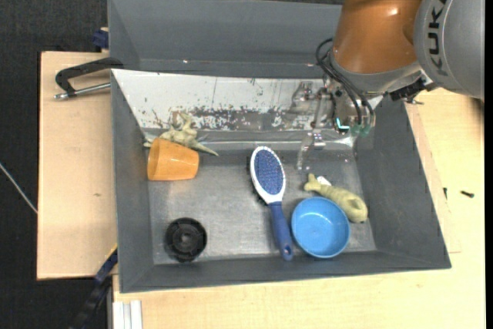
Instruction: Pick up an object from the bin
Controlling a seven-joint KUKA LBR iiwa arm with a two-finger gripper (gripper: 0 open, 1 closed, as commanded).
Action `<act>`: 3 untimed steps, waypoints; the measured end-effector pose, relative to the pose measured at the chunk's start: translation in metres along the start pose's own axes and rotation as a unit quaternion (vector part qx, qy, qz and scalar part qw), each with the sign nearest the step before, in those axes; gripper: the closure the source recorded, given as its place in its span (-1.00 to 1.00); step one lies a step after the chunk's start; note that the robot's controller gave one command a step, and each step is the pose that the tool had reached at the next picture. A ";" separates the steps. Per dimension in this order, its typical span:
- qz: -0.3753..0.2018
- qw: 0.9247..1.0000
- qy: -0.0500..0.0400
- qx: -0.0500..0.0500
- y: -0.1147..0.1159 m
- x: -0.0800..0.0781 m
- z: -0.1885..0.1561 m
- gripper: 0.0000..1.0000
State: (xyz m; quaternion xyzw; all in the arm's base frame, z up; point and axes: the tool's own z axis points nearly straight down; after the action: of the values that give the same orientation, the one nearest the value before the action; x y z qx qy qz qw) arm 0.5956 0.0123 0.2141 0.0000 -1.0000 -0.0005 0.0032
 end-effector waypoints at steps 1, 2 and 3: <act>-0.079 0.997 -0.003 0.000 -0.008 0.003 0.141 -1.00; -0.009 1.000 -0.007 0.001 0.040 0.010 0.138 -1.00; -0.203 0.979 -0.008 0.001 0.085 0.041 0.138 -1.00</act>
Offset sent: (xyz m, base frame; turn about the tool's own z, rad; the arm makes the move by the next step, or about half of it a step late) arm -0.0042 -0.0087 -0.1387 -0.1593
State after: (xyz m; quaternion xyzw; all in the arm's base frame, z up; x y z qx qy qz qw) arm 0.5541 0.0974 0.0762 0.2029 -0.9792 0.0000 -0.0046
